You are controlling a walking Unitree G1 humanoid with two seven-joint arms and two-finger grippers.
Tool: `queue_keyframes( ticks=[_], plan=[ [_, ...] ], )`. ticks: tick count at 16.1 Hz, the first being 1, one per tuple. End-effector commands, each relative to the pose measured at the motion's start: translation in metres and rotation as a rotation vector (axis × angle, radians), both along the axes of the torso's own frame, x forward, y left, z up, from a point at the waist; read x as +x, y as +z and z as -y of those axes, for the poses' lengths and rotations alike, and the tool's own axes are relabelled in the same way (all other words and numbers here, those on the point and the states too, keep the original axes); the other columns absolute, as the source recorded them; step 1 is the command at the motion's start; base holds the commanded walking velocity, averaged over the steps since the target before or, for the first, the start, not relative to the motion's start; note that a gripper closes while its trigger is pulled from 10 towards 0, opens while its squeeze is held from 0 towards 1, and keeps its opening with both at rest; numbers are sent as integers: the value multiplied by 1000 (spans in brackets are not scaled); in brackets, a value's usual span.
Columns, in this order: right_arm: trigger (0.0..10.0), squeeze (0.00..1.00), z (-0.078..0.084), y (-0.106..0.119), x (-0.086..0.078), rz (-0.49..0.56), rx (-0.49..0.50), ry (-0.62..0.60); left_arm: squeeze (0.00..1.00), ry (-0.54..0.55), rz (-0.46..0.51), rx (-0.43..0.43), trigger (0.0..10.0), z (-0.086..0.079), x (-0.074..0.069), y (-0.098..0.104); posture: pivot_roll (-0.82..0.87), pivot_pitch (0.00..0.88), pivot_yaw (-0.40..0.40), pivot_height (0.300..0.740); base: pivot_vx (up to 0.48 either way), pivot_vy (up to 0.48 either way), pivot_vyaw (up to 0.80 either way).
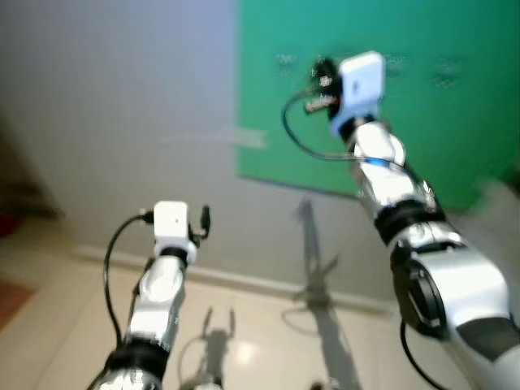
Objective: Hang keys on a hook
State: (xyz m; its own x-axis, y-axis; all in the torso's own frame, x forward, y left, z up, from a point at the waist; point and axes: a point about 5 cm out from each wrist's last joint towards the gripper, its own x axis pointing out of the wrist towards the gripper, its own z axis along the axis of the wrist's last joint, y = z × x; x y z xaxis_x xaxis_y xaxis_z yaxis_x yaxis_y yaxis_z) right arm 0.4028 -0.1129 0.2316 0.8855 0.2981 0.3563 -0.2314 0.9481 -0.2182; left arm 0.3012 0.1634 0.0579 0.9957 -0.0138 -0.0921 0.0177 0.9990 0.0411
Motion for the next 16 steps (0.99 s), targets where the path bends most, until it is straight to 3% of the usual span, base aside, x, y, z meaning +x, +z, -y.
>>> queue_keyframes(
  ticks=[1, 7, 13, 16],
  plan=[
    [0, 0, 1, 5, 1, 11, 0, -2, 0, -5, 4, -6, 10000, 3, 3, 2, 26, 0, -15, 740, 0, 0, 0],
    [0, 0, 5, -5, -1, -17, 2, -7, 0, 6, 9, -15, 10000, 1, 2, 2, 25, 0, -13, 740, 317, 361, 0],
    [0, 0, 10, -13, -2, -40, -6, -16, 0, 0, 7, -15, 10000, 3, 2, 2, 14, 0, -7, 740, 97, 408, 0],
    [0, 0, 10, -13, -2, -37, -6, -18, 0, -20, 0, 0, 10000, 6, 3, 2, 6, 0, -1, 740, 435, 96, 0]
  ],
)
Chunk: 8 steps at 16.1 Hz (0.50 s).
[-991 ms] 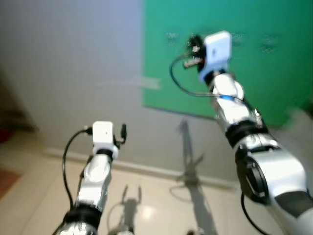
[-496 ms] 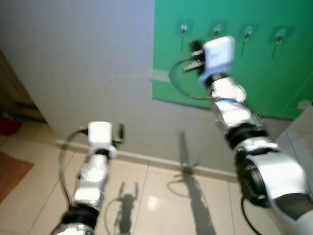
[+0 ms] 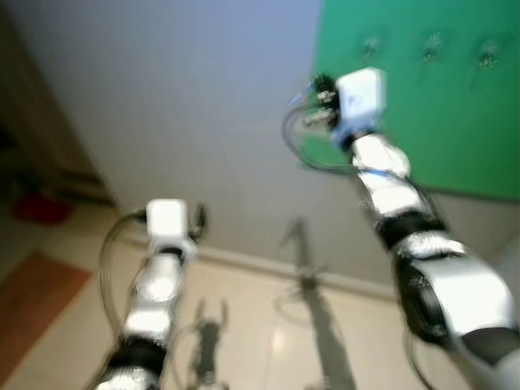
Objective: Hang keys on a hook
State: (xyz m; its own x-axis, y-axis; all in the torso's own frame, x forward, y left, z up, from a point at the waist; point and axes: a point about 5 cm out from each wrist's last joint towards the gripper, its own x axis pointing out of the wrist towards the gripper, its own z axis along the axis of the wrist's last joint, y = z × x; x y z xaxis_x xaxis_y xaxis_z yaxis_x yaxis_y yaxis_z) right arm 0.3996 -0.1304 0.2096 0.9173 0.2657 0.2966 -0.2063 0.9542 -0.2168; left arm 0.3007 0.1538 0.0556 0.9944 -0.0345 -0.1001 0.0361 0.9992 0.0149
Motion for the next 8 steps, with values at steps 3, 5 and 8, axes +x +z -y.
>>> queue_keyframes(
  ticks=[3, 5, 8],
  plan=[
    [0, 0, -7, 8, 1, 29, 5, 22, 0, -51, 7, 94, 10000, 2, 4, 3, -3, 0, 10, 740, 480, 0, 0],
    [0, 0, -7, 8, 0, 29, 4, 22, 0, -54, 2, 100, 10000, 2, 3, 3, -4, 0, 10, 740, 480, 0, 0],
    [0, 0, -7, 4, -1, 24, -1, 24, 0, -20, -1, 108, 10000, -2, 4, 2, -11, 0, 15, 740, 0, 0, 0]
  ],
)
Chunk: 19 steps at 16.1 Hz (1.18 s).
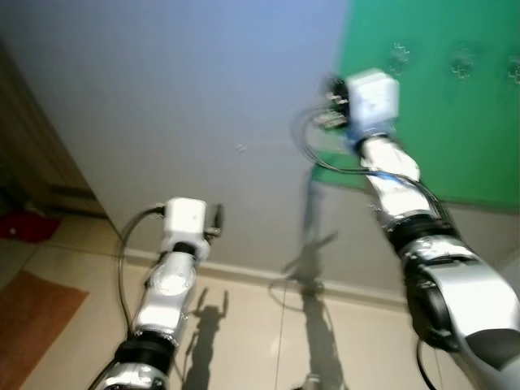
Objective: Hang keys on a hook
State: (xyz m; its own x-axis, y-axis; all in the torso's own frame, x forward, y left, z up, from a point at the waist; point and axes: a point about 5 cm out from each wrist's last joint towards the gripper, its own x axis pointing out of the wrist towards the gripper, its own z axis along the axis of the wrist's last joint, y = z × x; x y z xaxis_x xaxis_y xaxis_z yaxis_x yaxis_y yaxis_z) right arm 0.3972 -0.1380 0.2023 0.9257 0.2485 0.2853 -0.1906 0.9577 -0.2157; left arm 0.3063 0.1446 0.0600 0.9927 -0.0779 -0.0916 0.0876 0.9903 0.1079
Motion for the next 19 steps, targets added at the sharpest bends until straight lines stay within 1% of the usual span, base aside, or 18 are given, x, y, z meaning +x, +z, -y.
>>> queue_keyframes(
  ticks=[1, 5, 7, 10, 11, 15, 16, 17, 18, 19],
  plan=[
    [0, 0, -16, 10, 1, 32, -1, 44, 0, 34, -20, 26, 10000, -11, -1, -3, -12, 0, 16, 740, 0, 0, 0],
    [0, 0, -18, 9, 0, 38, -6, 51, 0, 5, -3, 33, 10000, -7, -2, -3, -16, 0, 18, 740, 377, 0, 0],
    [0, 0, -17, 15, 0, 60, -12, 55, 0, -9, -3, 36, 10000, -2, -2, -3, -22, 0, 20, 740, 352, -322, 0],
    [0, 0, -13, 17, 1, 63, -24, 46, 0, -35, 3, 33, 10000, 3, -2, -3, -30, 0, 19, 740, 364, -304, 0],
    [0, 0, -13, 17, 1, 62, -24, 46, 0, -30, 1, 37, 10000, 3, -2, -3, -33, 0, 19, 740, 244, -409, 0],
    [0, 0, -16, 11, 0, 39, -23, 52, 0, -30, -3, 43, 10000, 4, -1, -4, -41, 0, 18, 740, 0, -480, 0],
    [0, 0, -2, -12, -2, -62, 65, 12, 0, -16, 5, 34, 10000, 4, -2, -4, -26, 0, -2, 740, 0, 0, 0],
    [0, 0, 2, -21, -4, -93, 80, 2, 0, -9, 5, 32, 10000, 3, -3, -4, -26, 0, -2, 740, 0, 0, 0],
    [0, 0, 17, -59, -21, -177, 59, -4, 0, 35, -13, 33, 10000, -5, -5, -7, -21, 0, -11, 740, 0, 0, 0],
    [0, 0, 22, -66, -25, -191, 63, -10, 0, 43, -16, 32, 10000, -8, -6, -8, -23, 0, -11, 740, 0, 0, 0]
  ],
)
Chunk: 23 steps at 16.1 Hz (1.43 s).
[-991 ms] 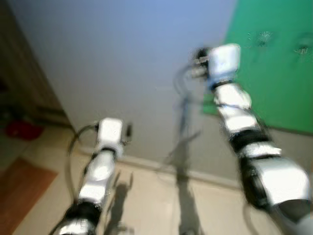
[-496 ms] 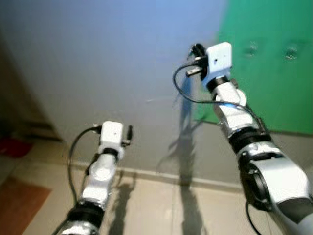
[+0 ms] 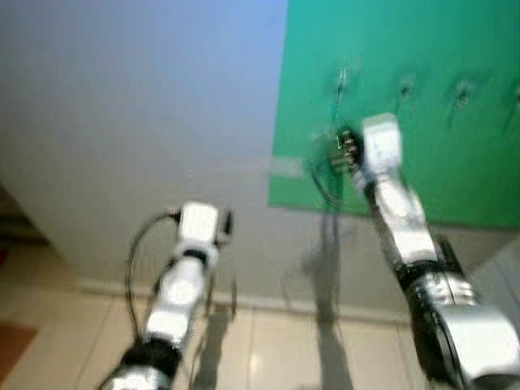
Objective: Hang keys on a hook
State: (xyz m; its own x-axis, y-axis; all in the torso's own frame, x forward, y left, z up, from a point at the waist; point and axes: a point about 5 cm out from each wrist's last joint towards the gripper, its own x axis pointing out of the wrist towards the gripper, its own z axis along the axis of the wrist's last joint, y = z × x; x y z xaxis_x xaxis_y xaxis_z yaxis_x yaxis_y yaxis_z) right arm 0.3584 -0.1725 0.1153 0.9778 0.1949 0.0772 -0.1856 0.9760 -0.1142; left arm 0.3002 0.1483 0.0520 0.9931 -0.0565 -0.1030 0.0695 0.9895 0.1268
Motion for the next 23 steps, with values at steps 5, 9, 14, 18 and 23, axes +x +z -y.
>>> queue_keyframes(
  ticks=[5, 9, 14, 18, 23],
  plan=[
    [0, 0, 9, -73, -65, -169, -21, 15, 0, 75, -77, -59, 10000, -19, -6, -11, -51, 0, 14, 740, 0, 0, 0],
    [0, 0, -3, -67, -62, -154, 2, 18, 0, 47, -82, -74, 10000, -16, 0, -9, -68, 0, 29, 740, 0, 0, 0],
    [0, 0, -13, -64, -62, -151, -8, 45, 0, 25, -92, -46, 10000, -11, 1, -9, -68, 0, 29, 740, 0, 0, 0],
    [0, 0, -16, -64, -64, -159, -4, 49, 0, -2, -34, -21, 10000, -6, 0, -3, -64, 0, 28, 740, 480, 0, 0],
    [0, 0, -16, -63, -61, -165, -19, 58, 0, -51, -23, 49, 10000, 5, 0, -2, -71, 0, 28, 740, 258, -261, 0]
  ],
)
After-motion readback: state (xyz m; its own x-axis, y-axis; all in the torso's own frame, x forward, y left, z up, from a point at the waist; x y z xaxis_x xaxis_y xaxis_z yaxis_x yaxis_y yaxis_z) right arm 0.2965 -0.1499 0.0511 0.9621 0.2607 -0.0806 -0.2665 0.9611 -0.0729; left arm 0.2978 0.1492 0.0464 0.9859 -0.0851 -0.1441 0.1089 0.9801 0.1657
